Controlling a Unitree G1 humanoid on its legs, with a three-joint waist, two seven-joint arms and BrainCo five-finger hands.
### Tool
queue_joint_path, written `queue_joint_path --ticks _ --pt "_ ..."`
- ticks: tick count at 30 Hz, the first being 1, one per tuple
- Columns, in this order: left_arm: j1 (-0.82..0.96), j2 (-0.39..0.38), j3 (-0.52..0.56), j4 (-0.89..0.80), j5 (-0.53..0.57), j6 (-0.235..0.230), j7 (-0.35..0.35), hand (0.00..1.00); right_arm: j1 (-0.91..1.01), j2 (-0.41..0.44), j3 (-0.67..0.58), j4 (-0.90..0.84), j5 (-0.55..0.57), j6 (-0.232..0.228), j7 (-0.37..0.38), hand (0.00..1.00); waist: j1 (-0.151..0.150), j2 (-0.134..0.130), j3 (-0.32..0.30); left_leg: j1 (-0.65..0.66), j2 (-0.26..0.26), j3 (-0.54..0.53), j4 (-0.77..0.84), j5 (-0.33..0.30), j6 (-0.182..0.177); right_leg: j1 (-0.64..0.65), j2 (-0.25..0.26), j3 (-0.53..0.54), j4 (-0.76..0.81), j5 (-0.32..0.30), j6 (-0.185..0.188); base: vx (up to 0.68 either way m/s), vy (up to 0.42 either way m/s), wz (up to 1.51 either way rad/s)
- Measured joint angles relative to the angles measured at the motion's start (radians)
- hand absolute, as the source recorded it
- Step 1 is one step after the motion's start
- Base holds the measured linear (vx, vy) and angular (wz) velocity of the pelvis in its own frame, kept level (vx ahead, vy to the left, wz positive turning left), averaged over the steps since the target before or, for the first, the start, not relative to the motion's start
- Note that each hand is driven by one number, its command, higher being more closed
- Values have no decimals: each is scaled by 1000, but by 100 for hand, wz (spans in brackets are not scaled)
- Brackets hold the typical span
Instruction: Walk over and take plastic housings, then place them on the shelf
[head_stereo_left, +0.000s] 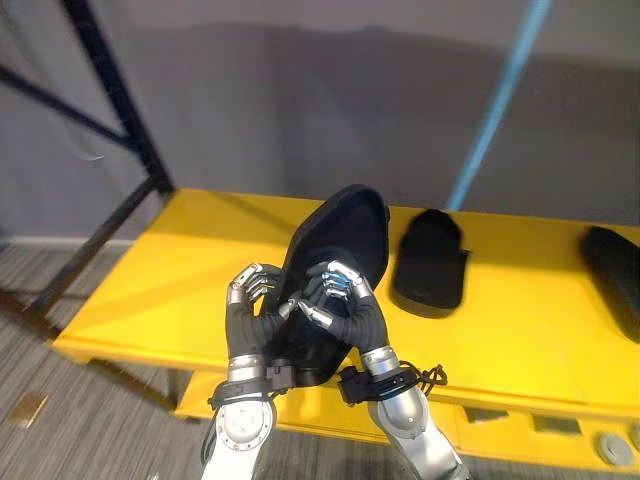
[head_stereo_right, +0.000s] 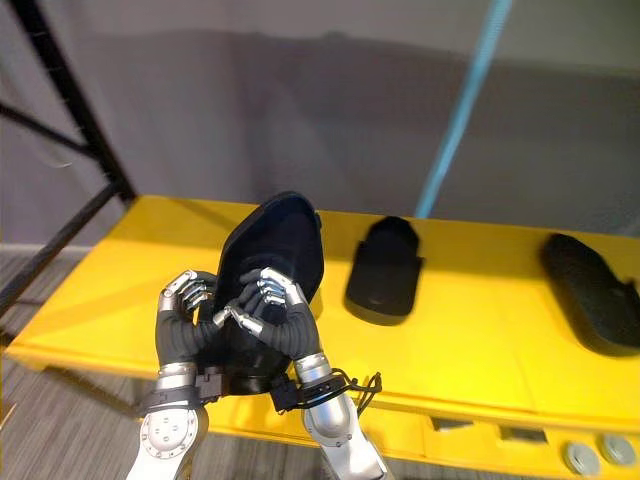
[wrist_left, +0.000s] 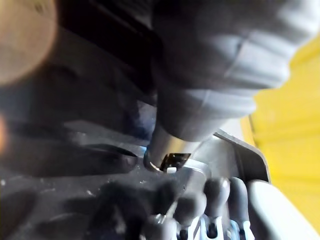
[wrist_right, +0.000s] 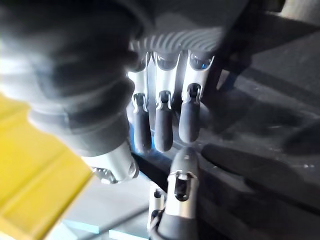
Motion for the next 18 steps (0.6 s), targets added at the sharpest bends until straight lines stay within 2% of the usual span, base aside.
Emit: queue_joint_path --ticks 2,3,4,5,6,7,8,9,11,12,13,14,16,17,18 --pt "-6 0 35 19 0 1 7 100 11 -11 -2 -16 32 -1 15 0 -8 -1 -3 -24 -53 -56 52 6 5 -14 -51 1 55 -28 0 68 234 66" --pt "-10 2 63 22 0 2 17 100 10 -9 -7 -17 45 -6 17 0 -19 -11 -10 -70 -78 -83 106 -1 -22 -2 -86 2 44 -26 0 14 201 65" --pt "-28 12 94 22 0 3 34 100 2 -2 -21 -17 69 -11 18 0 -17 -26 2 -150 -66 -133 212 -44 -37 -1 -104 13 22 -24 16 48 197 13" --pt "-34 18 119 24 -1 3 50 100 -10 6 -32 -8 86 -10 18 0 4 0 3 -141 12 -220 170 -32 -52 -3 -81 35 12 -24 39 52 139 -28" --pt "-32 17 133 28 -1 5 61 100 -11 7 -34 -6 94 -11 19 0 4 8 4 -118 41 -273 120 -43 -111 5 -71 54 3 -21 55 71 231 -51" --pt "-39 26 146 55 -3 11 75 100 1 12 -40 -4 116 -10 21 0 -1 -14 11 -110 15 -265 141 -42 -90 15 -96 79 -17 23 88 40 267 -28" --pt "-40 32 146 57 -3 15 80 100 2 12 -42 -7 124 -10 24 0 -3 -14 11 -115 14 -263 160 -54 -91 15 -97 87 -20 40 94 1 423 -39" --pt "-43 52 143 57 -3 21 79 100 1 28 -50 -13 146 -11 36 0 -2 -24 9 -119 3 -235 212 -100 -72 11 -123 100 -20 52 90 -32 348 -46" --pt "-47 61 142 57 -22 20 80 100 1 45 -53 -12 155 -11 46 0 -1 -29 8 -112 -13 -179 249 -147 -46 2 -158 147 -21 52 90 -77 372 -87" --pt "-52 65 151 59 -45 18 84 100 1 51 -43 -12 155 -11 54 0 4 -28 6 -99 -19 -101 247 -170 -22 -46 -186 197 -7 74 82 -107 339 -124" --pt "-58 67 153 63 -59 18 84 100 0 51 -42 -12 155 -11 54 0 5 -27 4 -95 -20 -72 234 -169 -17 -76 -195 201 3 91 59 -133 324 -155" --pt "-74 76 158 79 -70 14 84 100 -1 51 -38 -12 155 -11 54 0 5 -27 -4 -87 -21 -15 187 -152 4 -141 -204 185 47 96 43 -151 283 -115" --pt "-99 85 156 114 -81 12 81 100 -2 49 -43 -12 150 -11 54 0 -27 -25 -4 -66 -38 4 114 -117 16 -180 -158 172 98 67 83 -126 217 -60" --pt "-110 82 149 137 -83 12 79 100 -2 47 -52 -13 150 -11 54 0 -48 -26 -4 -38 -51 6 59 -89 26 -167 -115 186 99 31 104 -39 101 -5" --pt "-113 78 144 143 -92 12 77 100 -1 46 -61 -14 151 -11 54 0 -54 -25 -4 -19 -59 11 30 -76 27 -157 -95 190 94 18 102 3 80 -6"
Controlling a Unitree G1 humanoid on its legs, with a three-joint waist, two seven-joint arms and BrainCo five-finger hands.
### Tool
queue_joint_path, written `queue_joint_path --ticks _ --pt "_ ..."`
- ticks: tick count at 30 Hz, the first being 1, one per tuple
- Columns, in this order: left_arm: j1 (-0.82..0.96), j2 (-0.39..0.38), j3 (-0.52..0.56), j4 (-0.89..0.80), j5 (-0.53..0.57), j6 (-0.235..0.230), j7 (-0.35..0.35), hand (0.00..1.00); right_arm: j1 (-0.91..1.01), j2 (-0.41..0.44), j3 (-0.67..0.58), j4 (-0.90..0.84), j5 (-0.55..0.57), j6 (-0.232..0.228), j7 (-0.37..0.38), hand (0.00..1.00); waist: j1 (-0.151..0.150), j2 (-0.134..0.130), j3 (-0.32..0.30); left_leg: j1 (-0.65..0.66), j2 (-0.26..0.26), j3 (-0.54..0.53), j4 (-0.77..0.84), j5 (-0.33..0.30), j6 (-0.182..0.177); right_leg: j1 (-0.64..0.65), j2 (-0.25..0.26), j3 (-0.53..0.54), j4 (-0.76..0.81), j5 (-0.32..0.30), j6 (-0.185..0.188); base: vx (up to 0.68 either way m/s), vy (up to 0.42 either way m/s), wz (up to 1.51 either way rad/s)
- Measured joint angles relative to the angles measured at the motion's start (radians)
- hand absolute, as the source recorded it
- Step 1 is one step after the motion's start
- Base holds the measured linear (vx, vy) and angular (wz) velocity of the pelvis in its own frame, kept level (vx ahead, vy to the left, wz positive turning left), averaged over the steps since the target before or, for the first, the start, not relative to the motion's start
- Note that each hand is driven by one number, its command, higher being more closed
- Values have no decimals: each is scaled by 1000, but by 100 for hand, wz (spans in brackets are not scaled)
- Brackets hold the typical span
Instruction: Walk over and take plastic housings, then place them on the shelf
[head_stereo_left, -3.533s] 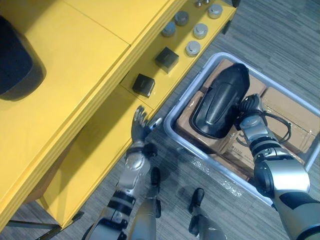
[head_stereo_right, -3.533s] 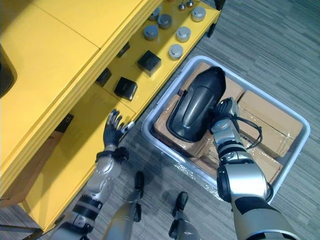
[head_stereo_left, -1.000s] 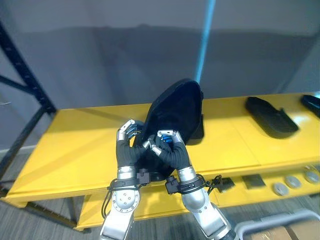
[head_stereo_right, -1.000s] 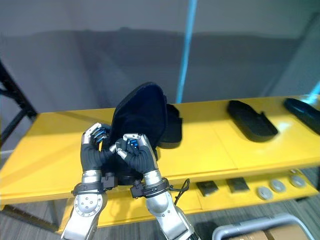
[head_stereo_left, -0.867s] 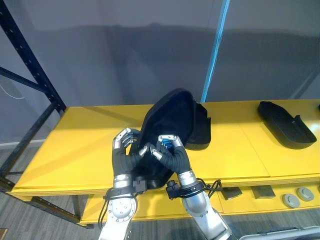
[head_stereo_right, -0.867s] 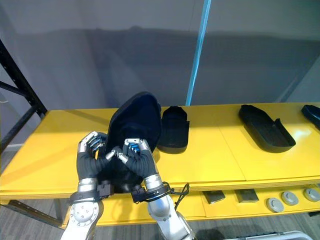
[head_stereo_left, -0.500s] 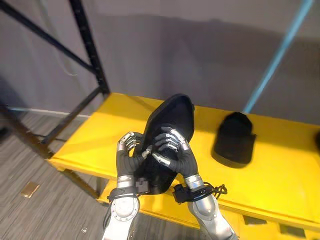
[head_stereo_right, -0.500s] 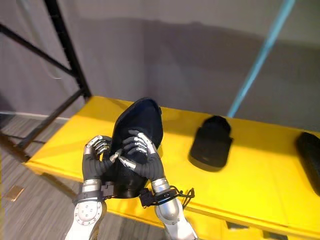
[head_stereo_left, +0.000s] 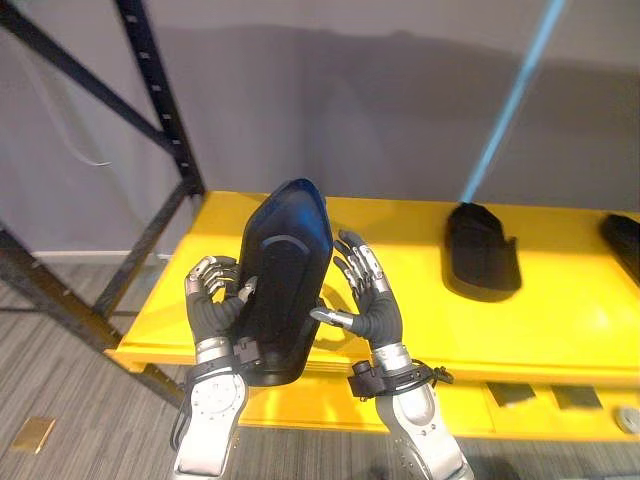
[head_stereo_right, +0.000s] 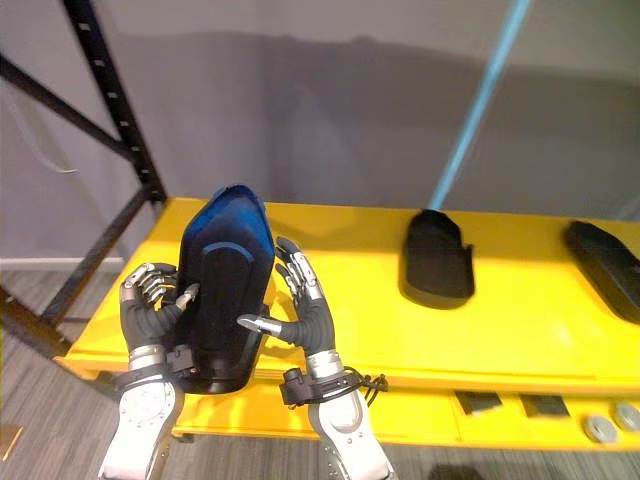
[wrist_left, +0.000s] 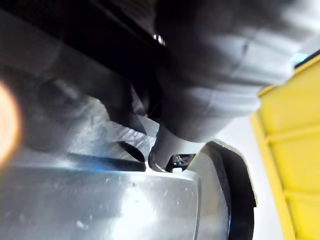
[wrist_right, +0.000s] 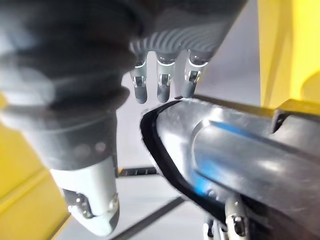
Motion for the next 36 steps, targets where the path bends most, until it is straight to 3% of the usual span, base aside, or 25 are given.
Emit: queue_joint_path --ticks 4,6,8,9,12,15,17,20,25,28,32,36 --pt "-23 -9 35 7 -7 0 -4 100 39 -20 -100 -122 -1 -1 0 0 -8 4 -10 56 -42 4 -125 73 22 65 33 -22 -130 8 -29 58 -6 6" --pt "-21 -10 103 6 -8 0 -3 100 69 -21 -220 -173 -2 -1 -2 0 -6 2 -26 62 -43 6 -167 100 18 67 46 -21 -168 29 -39 88 -55 -4" --pt "-12 -11 196 6 -8 4 3 100 134 -33 -452 -216 -4 -1 -7 0 -10 1 -28 96 -40 16 -186 106 19 99 55 -12 -194 42 -29 87 -68 -15" --pt "-8 -11 216 5 -8 4 4 100 157 -43 -511 -220 -5 -1 -12 0 -11 0 -31 108 -39 21 -194 106 18 107 57 -6 -197 42 -29 77 -61 -24" --pt "-6 -10 306 0 -16 3 6 100 286 -89 -763 -215 -21 1 -45 0 -56 2 -37 137 -35 31 -240 121 2 118 70 11 -209 46 -35 50 -57 -15" --pt "-5 -10 354 0 -76 3 -3 100 385 -88 -886 -100 -83 5 -49 0 -94 2 -41 145 -29 57 -288 144 -6 96 83 41 -221 59 -46 0 -34 -28" --pt "-11 -7 358 7 -109 2 -14 100 435 -81 -920 37 -110 17 -54 0 -114 5 -42 152 -31 61 -316 157 -6 93 89 50 -231 68 -49 -22 -16 -16" --pt "-55 20 364 69 -207 -10 -35 100 494 -49 -952 261 -145 70 -66 0 -117 22 -31 149 -34 72 -345 173 -4 70 92 61 -231 73 -49 -41 -5 -11" --pt "-205 142 364 288 -383 -33 -59 100 494 -45 -941 586 -163 121 -65 0 -117 56 17 114 -34 82 -350 183 -10 16 93 85 -212 75 -48 -53 1 -8" --pt "-343 235 343 400 -452 -33 -83 100 478 -55 -880 669 -162 129 -28 0 -117 50 78 68 -26 82 -321 191 -1 -30 95 89 -187 76 -48 -49 -18 -1" --pt "-611 423 270 649 -522 -33 -95 100 384 -79 -757 781 -157 128 26 0 -114 16 195 -41 7 81 -211 177 7 -122 103 105 -131 81 -55 -109 -26 -6" --pt "-781 537 201 812 -564 -32 -110 100 355 -83 -671 851 -152 127 44 0 -107 11 267 -98 33 82 -158 169 4 -180 116 113 -87 80 -56 -76 -11 -6"
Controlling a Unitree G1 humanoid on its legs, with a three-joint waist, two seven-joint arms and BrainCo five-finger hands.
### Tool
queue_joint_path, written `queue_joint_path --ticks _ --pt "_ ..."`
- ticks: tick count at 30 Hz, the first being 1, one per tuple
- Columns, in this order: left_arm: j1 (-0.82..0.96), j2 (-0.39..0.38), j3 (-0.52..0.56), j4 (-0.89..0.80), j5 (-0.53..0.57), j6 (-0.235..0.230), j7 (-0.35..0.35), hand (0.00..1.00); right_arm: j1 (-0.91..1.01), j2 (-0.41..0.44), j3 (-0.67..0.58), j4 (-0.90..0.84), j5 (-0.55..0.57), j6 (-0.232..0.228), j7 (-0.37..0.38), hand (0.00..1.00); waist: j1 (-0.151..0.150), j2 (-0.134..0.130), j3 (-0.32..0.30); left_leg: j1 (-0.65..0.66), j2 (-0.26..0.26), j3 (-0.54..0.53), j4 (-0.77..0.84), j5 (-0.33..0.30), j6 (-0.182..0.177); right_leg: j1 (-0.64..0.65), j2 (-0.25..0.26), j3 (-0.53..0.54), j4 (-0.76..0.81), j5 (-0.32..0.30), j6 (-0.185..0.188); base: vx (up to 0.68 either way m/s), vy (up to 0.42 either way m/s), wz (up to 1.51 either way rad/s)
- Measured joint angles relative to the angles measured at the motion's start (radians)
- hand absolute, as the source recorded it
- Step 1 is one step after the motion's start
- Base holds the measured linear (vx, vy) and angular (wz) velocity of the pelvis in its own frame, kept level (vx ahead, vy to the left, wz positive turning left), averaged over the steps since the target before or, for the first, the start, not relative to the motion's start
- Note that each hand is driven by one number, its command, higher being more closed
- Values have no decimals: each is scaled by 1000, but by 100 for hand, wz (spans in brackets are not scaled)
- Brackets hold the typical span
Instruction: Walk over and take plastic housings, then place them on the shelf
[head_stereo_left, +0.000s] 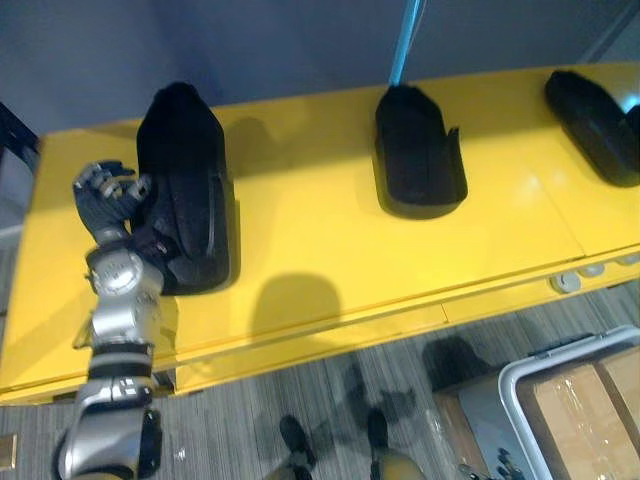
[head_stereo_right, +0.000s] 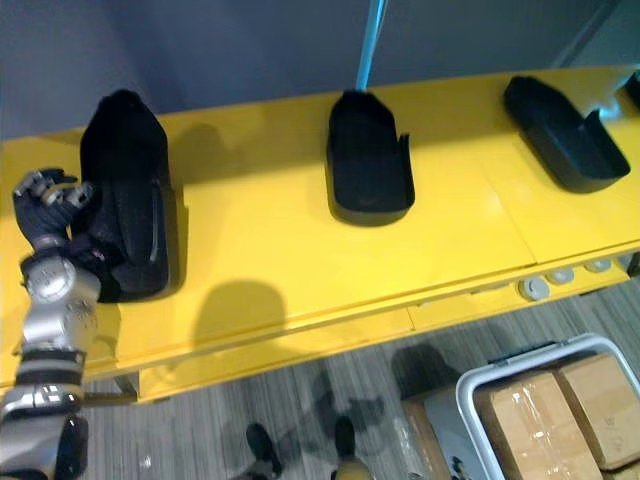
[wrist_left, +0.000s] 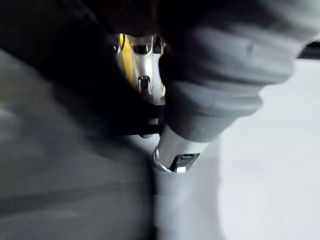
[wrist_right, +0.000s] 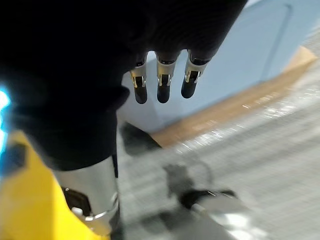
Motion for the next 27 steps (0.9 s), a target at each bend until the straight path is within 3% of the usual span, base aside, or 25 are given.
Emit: queue_joint_path --ticks 3,9,10,19,25,27 --pt "-101 60 -46 94 -30 11 -16 100 0 2 39 32 22 0 6 0 6 -1 30 -37 20 3 30 -8 -10 -38 11 4 24 -1 -2 -60 -17 -6" --pt "-226 102 -54 168 -31 45 -43 100 1 7 59 38 69 0 6 0 30 -5 64 -65 52 29 58 -20 -28 -76 30 27 43 4 -11 -9 -9 -15" --pt "-234 102 -54 171 -31 50 -44 0 4 7 59 43 76 0 6 0 31 -6 64 -66 58 31 62 -23 -31 -76 34 27 43 4 -13 53 -1 -7" --pt "-283 99 -54 159 -83 54 -35 0 11 8 58 70 108 2 6 0 50 -6 64 -57 71 36 62 -22 -41 -73 44 25 48 -10 -30 84 15 -2" --pt "-292 79 -85 9 -107 42 13 0 11 8 58 123 107 8 6 0 48 -7 63 22 47 23 16 -9 -53 -22 33 15 85 -53 -36 77 27 8" --pt "-288 78 -80 -97 -42 17 54 0 10 9 56 162 107 11 8 0 41 -6 61 62 35 12 -25 8 -56 6 29 -2 85 -62 -36 47 13 13"
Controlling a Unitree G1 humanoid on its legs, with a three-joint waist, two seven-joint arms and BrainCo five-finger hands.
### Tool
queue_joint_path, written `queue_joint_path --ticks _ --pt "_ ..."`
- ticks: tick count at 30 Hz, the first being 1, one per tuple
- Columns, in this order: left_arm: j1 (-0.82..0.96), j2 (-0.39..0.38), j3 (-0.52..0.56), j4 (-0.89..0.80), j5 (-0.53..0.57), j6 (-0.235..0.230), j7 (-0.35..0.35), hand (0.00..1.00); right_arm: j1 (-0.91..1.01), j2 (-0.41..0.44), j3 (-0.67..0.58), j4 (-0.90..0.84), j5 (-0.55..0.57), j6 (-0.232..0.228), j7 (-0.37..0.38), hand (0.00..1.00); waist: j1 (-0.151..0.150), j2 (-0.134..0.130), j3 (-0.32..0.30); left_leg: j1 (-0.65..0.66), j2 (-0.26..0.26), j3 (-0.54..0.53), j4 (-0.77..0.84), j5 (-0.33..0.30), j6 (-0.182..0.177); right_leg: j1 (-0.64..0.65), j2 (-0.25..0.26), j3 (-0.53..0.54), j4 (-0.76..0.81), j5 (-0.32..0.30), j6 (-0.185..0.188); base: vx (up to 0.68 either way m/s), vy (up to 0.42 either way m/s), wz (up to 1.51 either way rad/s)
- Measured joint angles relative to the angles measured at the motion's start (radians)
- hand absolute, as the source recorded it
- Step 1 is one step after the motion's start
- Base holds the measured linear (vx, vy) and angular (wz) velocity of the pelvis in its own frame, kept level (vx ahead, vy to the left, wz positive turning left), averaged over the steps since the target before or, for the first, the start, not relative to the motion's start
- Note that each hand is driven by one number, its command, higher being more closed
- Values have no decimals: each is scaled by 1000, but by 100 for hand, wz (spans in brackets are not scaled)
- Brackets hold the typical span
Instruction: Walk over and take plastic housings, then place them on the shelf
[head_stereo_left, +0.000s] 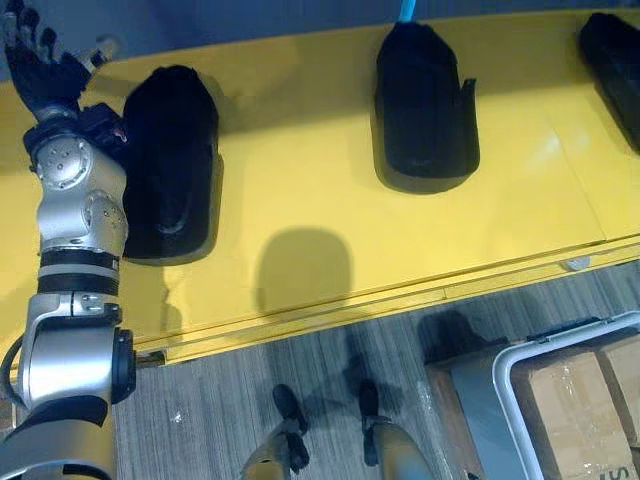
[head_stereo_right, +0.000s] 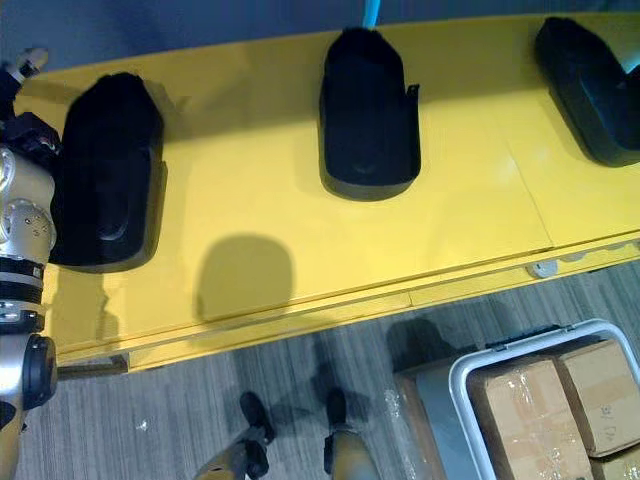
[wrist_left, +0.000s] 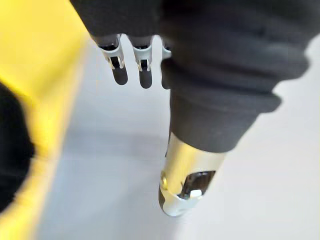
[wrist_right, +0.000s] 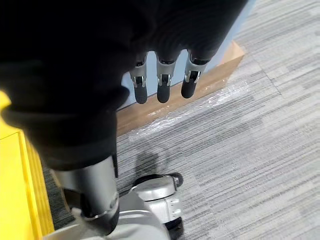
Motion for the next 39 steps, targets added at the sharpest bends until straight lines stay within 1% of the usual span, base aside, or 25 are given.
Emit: queue_joint_path --ticks 1,2,3,4,6,7,8,9,10,11,12,13,14,15,17,22,25,27,33,36,39 --pt "9 -3 6 -35 22 -3 10 100 -1 1 -3 12 0 0 3 0 -2 0 -1 10 -4 -6 -11 5 -1 9 -1 -2 -1 -2 -1 46 15 20" --pt "52 -26 33 -130 81 -11 36 100 -1 1 -11 33 -2 0 4 0 -4 2 -7 32 -13 -13 -33 14 -1 25 -2 -8 -3 -6 -2 70 19 15" --pt "141 -69 84 -243 145 -24 62 100 -1 5 -38 60 -2 1 5 0 -3 8 -26 51 -17 -14 -55 20 -2 38 -3 -13 -6 -11 -2 62 19 13" --pt "198 -97 110 -301 169 -32 71 100 -1 6 -51 70 -2 2 4 0 -4 14 -38 60 -21 -16 -62 21 -3 48 -4 -17 -10 -14 -1 91 14 13" --pt "460 -235 177 -508 255 -52 87 100 0 16 -111 109 -2 3 5 0 -3 41 -87 103 -31 -34 -96 25 -7 101 -4 -31 -41 -17 0 99 14 20" --pt "526 -270 185 -555 269 -56 86 100 0 21 -124 115 -2 3 5 0 -2 47 -101 109 -31 -37 -103 26 -8 110 -4 -35 -49 -17 0 88 7 15" --pt "643 -336 191 -626 291 -68 80 100 -1 27 -140 127 -2 3 7 0 5 54 -121 126 -32 -38 -117 27 -10 126 -4 -37 -61 -17 0 67 0 8" --pt "738 -394 191 -680 305 -76 66 100 0 33 -156 132 -3 3 6 0 11 59 -133 138 -35 -40 -125 28 -11 142 -3 -41 -73 -17 0 76 0 13" --pt "862 -473 181 -745 315 -89 43 100 0 35 -179 141 -3 3 7 0 13 63 -141 156 -39 -49 -133 27 -11 168 -4 -53 -87 -17 0 58 4 22" --pt "969 -535 152 -786 327 -91 20 100 0 37 -191 148 -8 3 9 0 20 64 -156 158 -43 -59 -136 27 -11 177 -4 -60 -96 -17 0 44 5 22" --pt "1016 -557 132 -802 327 -91 7 100 -1 38 -195 149 -16 3 11 0 24 63 -162 158 -44 -61 -137 27 -11 177 -4 -61 -96 -17 0 24 9 16" --pt "1098 -592 85 -828 332 -91 -29 100 -1 37 -197 148 -24 3 12 0 32 63 -166 159 -46 -65 -139 27 -11 183 -5 -64 -103 -17 0 -1 7 10" --pt "1163 -612 37 -847 347 -91 -56 100 -1 35 -198 148 -25 3 14 0 36 64 -169 158 -47 -68 -141 28 -10 187 -5 -67 -110 -16 1 -3 6 9" --pt "1190 -619 18 -855 353 -90 -73 100 -1 35 -198 149 -25 3 14 0 35 64 -171 157 -48 -69 -142 29 -9 186 -6 -68 -110 -15 1 -23 6 5" --pt "1263 -637 -22 -862 385 -90 -129 100 -1 35 -198 157 -25 3 14 0 34 64 -178 155 -49 -69 -148 31 -5 182 -6 -68 -111 -14 4 0 0 0" --pt "1276 -648 -19 -840 404 -87 -174 100 -4 25 -196 176 -38 3 17 0 34 63 -177 115 -46 -69 -146 37 3 150 0 -66 -127 4 4 0 0 0" --pt "1249 -648 -6 -791 404 -83 -177 100 -8 22 -194 184 -42 3 20 0 29 62 -176 107 -45 -65 -145 37 3 140 -1 -61 -126 4 4 1 -2 -3" --pt "1222 -647 19 -763 404 -81 -175 100 -30 22 -194 189 -42 3 21 0 20 60 -172 91 -41 -62 -141 37 3 124 0 -58 -125 7 3 -6 -9 -5" --pt "1144 -643 51 -698 416 -73 -149 100 -58 17 -184 185 -41 3 21 0 22 55 -148 76 -31 -41 -134 33 -2 101 8 -36 -125 9 -1 0 -13 -11" --pt "1105 -639 72 -685 426 -69 -132 100 -77 17 -177 178 -37 3 21 0 11 54 -141 74 -27 -33 -124 25 -8 98 15 -25 -126 11 -3 21 -14 -11" --pt "1062 -636 78 -664 426 -69 -129 100 -81 17 -177 169 -36 2 21 0 10 54 -132 65 -21 -32 -117 23 -11 91 20 -23 -126 12 -5 0 0 0"
